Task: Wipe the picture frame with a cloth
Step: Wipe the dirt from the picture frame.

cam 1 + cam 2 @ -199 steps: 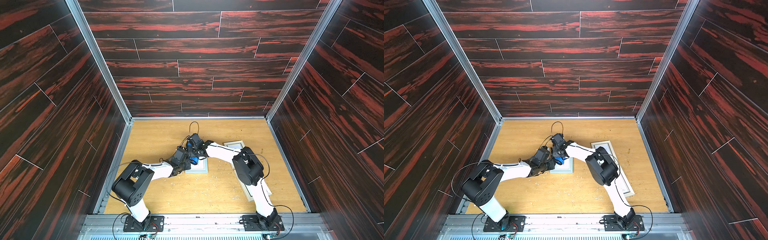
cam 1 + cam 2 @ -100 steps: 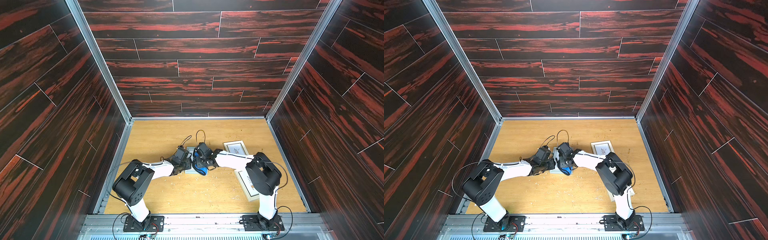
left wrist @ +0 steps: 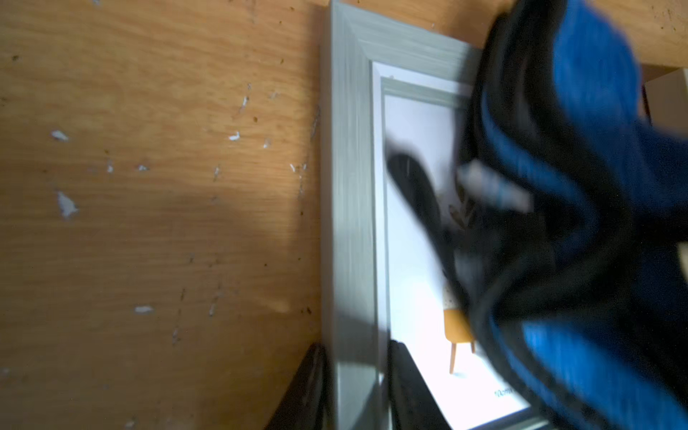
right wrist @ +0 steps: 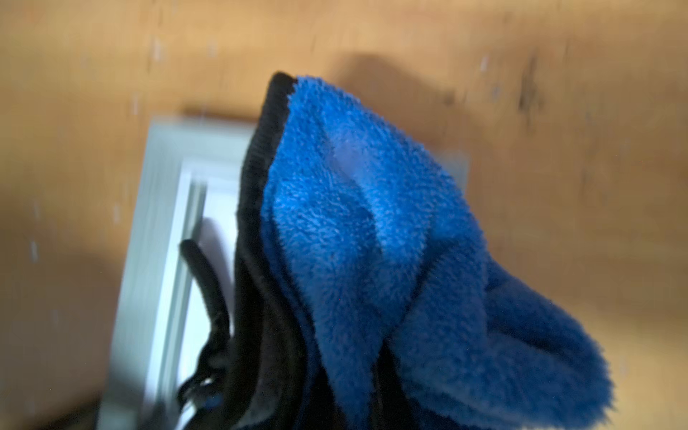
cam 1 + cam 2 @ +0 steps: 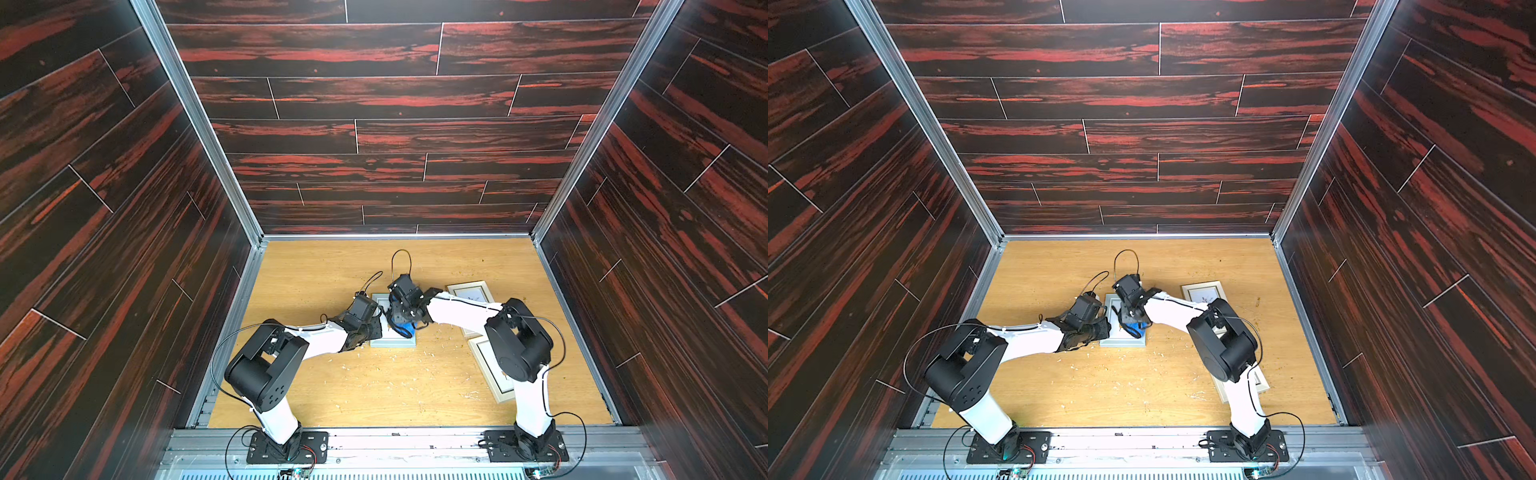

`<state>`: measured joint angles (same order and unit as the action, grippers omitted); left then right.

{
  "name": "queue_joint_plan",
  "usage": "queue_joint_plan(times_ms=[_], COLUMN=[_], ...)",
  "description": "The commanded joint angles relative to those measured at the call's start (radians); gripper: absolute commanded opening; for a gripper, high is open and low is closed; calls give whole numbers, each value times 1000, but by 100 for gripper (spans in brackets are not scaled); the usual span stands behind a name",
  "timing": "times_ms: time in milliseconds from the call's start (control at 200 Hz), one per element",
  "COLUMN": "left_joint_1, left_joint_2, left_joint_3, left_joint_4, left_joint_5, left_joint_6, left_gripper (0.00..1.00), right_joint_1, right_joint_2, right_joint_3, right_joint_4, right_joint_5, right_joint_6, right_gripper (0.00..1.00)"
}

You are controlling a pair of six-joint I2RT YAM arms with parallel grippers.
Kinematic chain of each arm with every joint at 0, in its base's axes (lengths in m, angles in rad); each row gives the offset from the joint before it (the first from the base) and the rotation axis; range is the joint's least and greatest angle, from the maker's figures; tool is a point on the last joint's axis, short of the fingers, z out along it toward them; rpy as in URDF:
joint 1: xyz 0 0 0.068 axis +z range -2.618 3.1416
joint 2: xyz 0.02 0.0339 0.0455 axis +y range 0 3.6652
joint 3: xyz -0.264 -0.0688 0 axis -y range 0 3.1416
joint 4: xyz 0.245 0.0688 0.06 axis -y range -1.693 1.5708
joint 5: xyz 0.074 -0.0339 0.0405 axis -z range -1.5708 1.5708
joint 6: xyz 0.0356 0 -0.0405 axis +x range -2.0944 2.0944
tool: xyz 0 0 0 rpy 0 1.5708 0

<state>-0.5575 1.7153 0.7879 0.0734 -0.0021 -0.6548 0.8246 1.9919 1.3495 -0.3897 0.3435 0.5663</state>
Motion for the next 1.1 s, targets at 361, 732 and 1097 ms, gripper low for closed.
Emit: queue_joint_plan(times_ms=[361,732,1097], left_joint_1=[10,10,11], left_joint_2=[99,102,93], left_joint_3=[-47,-43,-50], left_joint_4=[-244,-261,-247], left_joint_5=[1,26,26], left_joint_6=[-40,-50,-56], left_gripper=[23,23,23], right_joint_1=[-47,31,24], right_joint_2=[40,-26,-80], right_joint_3=[89,6,-75], right_joint_4=[-162,-186,-89], right_joint_5=[-18,-105,-215], right_joint_6=[17,83,86], right_gripper=[0,0,0])
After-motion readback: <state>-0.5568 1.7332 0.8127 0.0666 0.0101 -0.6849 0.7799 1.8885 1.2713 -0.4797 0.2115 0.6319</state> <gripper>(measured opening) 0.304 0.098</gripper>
